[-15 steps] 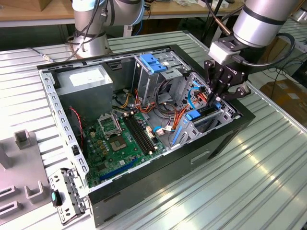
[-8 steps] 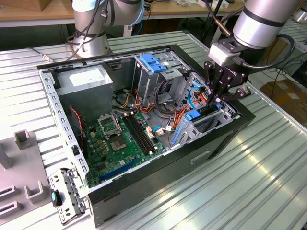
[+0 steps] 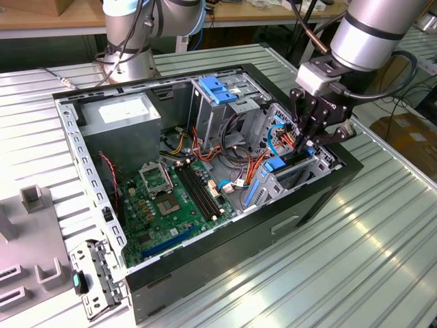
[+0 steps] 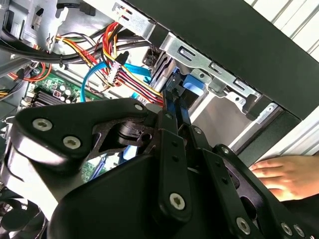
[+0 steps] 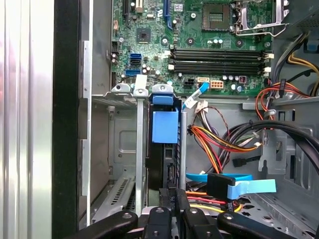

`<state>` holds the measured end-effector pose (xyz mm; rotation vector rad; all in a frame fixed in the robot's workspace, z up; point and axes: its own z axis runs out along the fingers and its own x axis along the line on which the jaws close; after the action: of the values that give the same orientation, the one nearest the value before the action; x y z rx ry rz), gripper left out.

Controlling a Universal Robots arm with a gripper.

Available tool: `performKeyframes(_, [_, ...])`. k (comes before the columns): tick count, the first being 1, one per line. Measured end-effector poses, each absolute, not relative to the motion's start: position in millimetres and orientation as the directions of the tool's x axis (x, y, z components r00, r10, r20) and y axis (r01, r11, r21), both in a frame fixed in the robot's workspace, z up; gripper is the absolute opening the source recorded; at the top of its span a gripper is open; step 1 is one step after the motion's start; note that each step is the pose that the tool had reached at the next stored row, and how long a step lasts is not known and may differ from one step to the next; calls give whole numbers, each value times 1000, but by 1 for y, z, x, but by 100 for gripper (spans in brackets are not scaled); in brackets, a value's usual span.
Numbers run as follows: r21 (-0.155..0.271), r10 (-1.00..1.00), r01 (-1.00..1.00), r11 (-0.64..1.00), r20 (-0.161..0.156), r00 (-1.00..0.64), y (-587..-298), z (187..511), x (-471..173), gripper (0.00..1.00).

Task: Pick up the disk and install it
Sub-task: 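Insert the first disk wire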

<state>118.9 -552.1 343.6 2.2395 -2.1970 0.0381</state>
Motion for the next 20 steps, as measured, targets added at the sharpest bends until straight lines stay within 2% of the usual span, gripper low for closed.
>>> performKeyframes(12, [-15,-1000,-1000,-19,20,19,-553,341,119,18])
performKeyframes(13, [-16,-1000,-1000,-19,20,19,-553,343,119,24])
performKeyframes(17, [-17,-1000,-1000,-19,20,19,-553,359,119,24])
performKeyframes(20, [-18,-1000,-1000,-19,19,19,-553,360,119,24])
